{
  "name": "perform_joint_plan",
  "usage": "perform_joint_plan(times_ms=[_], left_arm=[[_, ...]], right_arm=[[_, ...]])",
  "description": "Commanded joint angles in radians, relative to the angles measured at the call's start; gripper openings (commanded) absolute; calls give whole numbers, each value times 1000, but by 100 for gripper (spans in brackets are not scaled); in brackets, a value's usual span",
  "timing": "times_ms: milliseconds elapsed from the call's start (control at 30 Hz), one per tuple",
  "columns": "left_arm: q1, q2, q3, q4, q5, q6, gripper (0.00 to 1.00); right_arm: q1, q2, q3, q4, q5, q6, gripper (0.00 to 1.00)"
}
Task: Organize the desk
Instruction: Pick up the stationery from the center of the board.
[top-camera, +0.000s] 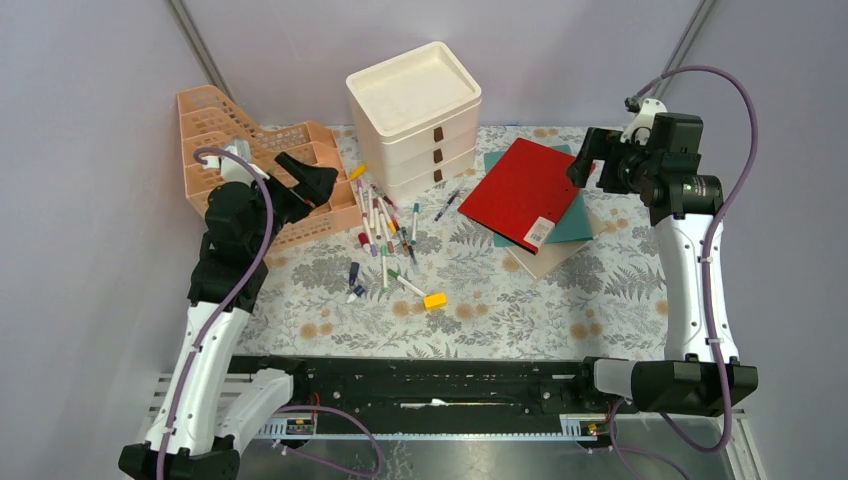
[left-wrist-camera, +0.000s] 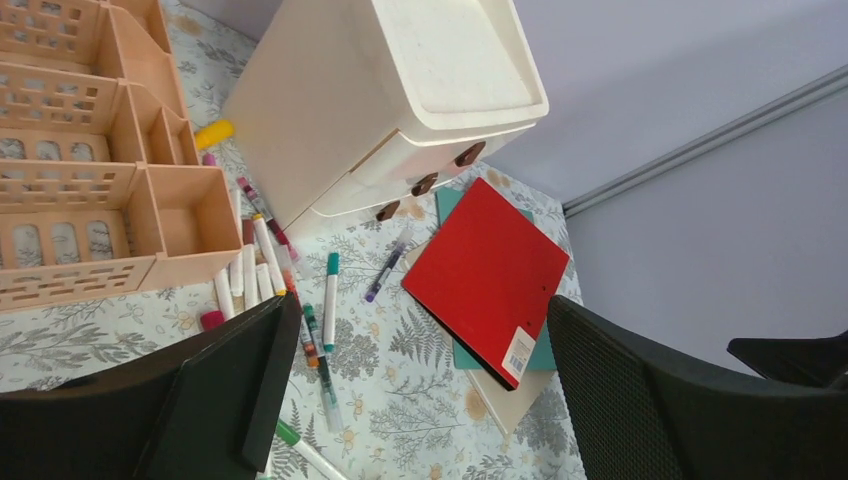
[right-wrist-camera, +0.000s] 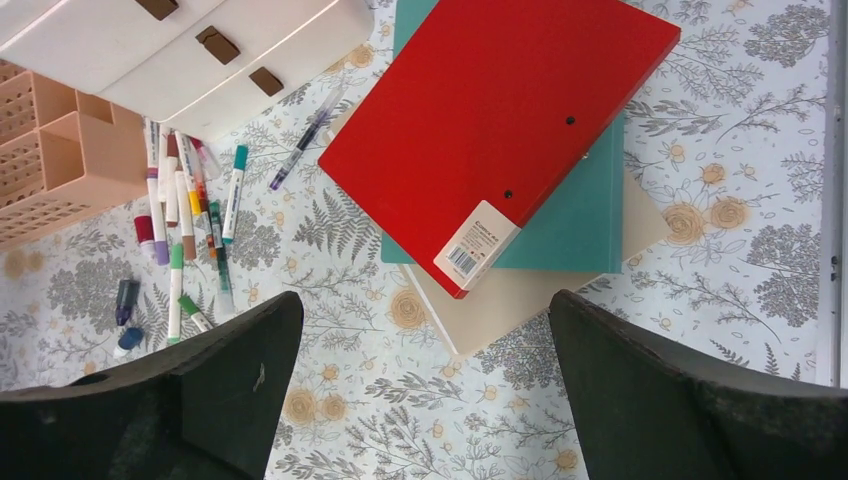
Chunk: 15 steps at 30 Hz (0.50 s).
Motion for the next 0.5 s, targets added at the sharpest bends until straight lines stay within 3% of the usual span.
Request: perform_joint_plan(times_ms=[0,300,467], left_arm=[[1,-16,2,85,69,-15,99],[1,93,56,35,177,22,99],[-1,153,67,41,209,16,99]], right_arm=[[1,-8,22,13,-61,7,100],[1,-57,-62,143,-257,-38,100],[3,-138,-181,239,-585,-278,100]])
